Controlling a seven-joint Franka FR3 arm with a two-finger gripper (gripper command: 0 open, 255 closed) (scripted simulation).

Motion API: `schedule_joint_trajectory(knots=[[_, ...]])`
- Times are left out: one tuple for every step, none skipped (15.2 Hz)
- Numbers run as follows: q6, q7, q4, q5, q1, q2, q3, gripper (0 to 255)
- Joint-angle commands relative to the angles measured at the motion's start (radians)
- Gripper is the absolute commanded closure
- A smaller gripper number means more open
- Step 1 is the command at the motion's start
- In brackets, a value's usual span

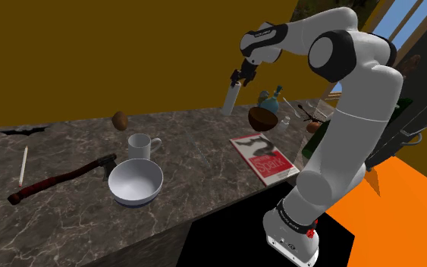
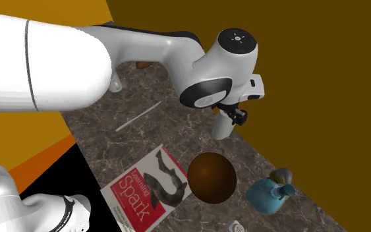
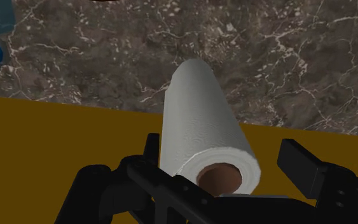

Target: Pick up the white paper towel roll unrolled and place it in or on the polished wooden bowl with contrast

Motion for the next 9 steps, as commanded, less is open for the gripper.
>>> schedule_joint_trajectory(knots=[[0.015, -0.003, -0.01, 0.004, -0.001, 0.005, 0.001, 0], [0.015, -0.003, -0.01, 0.004, -0.001, 0.005, 0.001, 0], [0.015, -0.003, -0.01, 0.004, -0.001, 0.006, 0.001, 0], [0.015, -0.003, -0.01, 0.004, -0.001, 0.006, 0.001, 0], [0.015, -0.003, -0.01, 0.004, -0.001, 0.006, 0.001, 0], [0.015, -0.003, -0.01, 0.004, -0.001, 0.006, 0.001, 0], [0.015, -0.003, -0.01, 0.004, -0.001, 0.006, 0.001, 0], [0.015, -0.003, -0.01, 0.004, -0.001, 0.006, 0.001, 0], [0.015, -0.003, -0.01, 0.004, -0.001, 0.006, 0.001, 255]])
